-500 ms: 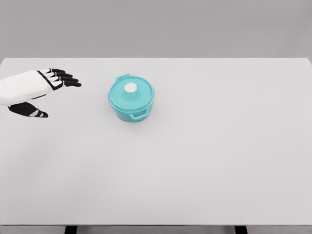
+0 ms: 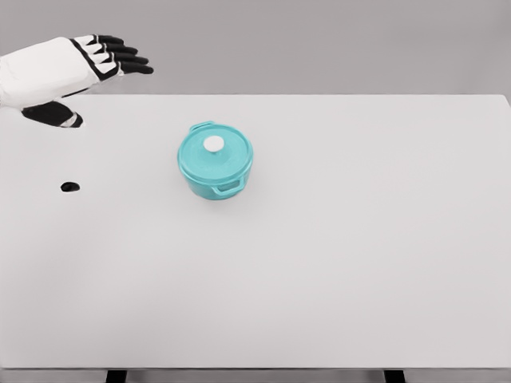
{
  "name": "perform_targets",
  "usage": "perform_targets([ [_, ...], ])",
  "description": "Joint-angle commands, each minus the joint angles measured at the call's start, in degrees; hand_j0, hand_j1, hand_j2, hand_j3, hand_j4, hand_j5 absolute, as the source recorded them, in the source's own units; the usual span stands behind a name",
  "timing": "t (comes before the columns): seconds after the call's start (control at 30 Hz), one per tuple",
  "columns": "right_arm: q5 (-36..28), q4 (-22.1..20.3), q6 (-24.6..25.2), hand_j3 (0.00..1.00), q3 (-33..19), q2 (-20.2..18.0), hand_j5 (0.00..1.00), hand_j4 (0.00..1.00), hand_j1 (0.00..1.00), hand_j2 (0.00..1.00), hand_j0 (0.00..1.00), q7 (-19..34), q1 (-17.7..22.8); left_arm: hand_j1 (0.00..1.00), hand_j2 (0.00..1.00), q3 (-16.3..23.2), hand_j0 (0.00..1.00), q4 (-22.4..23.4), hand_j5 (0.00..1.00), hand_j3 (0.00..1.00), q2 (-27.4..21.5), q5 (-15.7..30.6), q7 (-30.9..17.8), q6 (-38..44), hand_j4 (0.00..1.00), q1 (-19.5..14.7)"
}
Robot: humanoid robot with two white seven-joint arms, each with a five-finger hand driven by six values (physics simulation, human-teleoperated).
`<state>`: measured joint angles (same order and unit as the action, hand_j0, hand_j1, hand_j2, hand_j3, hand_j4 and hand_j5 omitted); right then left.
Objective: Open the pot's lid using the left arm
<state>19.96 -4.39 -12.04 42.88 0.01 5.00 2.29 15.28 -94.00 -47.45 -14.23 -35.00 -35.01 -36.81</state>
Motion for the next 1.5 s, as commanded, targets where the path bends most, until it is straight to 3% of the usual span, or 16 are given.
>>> perform_targets([
  [0.0,-0.01,-0.01,-0.01,1.0,0.01,-0.01,1.0,1.0,1.0,1.0,1.0,0.01,0.0,1.0,1.0,9.58,1.0,0.31,1.0,1.0,0.43,2.79,0.0,0.01,1.0,-0.8],
  [0.07,-0.01,-0.01,-0.01,1.0,0.01,-0.01,1.0,1.0,1.0,1.0,1.0,0.01,0.0,1.0,1.0,16.35,1.0,0.05,1.0,1.0,-0.1,6.4,0.0,0.01,1.0,-6.16],
  [0.2,-0.01,-0.01,-0.01,1.0,0.01,-0.01,1.0,1.0,1.0,1.0,1.0,0.01,0.0,1.0,1.0,22.68,1.0,0.14,1.0,1.0,0.51,6.32,0.0,0.01,1.0,-13.89],
  [0.33,-0.01,-0.01,-0.01,1.0,0.01,-0.01,1.0,1.0,1.0,1.0,1.0,0.01,0.0,1.0,1.0,24.44,1.0,1.19,1.0,1.0,4.64,6.05,0.0,0.01,1.0,-15.3],
  [0.4,-0.01,-0.01,-0.01,1.0,0.01,-0.01,1.0,1.0,1.0,1.0,1.0,0.01,0.0,1.0,1.0,27.87,1.0,1.63,1.0,1.0,6.84,6.05,0.0,0.01,1.0,-17.76],
  [0.53,-0.01,-0.01,-0.01,1.0,0.01,-0.01,1.0,1.0,1.0,1.0,1.0,0.01,0.0,1.0,1.0,34.46,1.0,10.33,1.0,1.0,11.41,5.96,0.0,0.01,1.0,-21.28],
  [0.63,-0.01,-0.01,-0.01,1.0,0.01,-0.01,1.0,1.0,1.0,1.0,1.0,0.01,0.0,1.0,1.0,35.17,1.0,14.11,1.0,1.0,12.03,5.96,0.0,0.01,1.0,-21.37],
  [0.77,-0.01,-0.01,-0.01,1.0,0.01,-0.01,1.0,1.0,1.0,1.0,1.0,0.01,0.0,1.0,1.0,36.57,1.0,14.29,1.0,1.0,11.59,5.79,0.0,0.01,1.0,-21.02],
  [1.03,-0.01,-0.01,-0.01,1.0,0.01,-0.01,1.0,1.0,1.0,1.0,1.0,0.01,0.0,1.0,1.0,36.92,1.0,16.4,1.0,1.0,12.03,-5.11,0.0,0.01,1.0,-21.11],
  [1.47,-0.01,-0.01,-0.01,1.0,0.01,-0.01,1.0,1.0,1.0,1.0,1.0,0.01,0.0,1.0,1.0,37.01,1.0,19.82,1.0,1.0,14.66,-10.74,0.0,0.01,1.0,-21.02],
])
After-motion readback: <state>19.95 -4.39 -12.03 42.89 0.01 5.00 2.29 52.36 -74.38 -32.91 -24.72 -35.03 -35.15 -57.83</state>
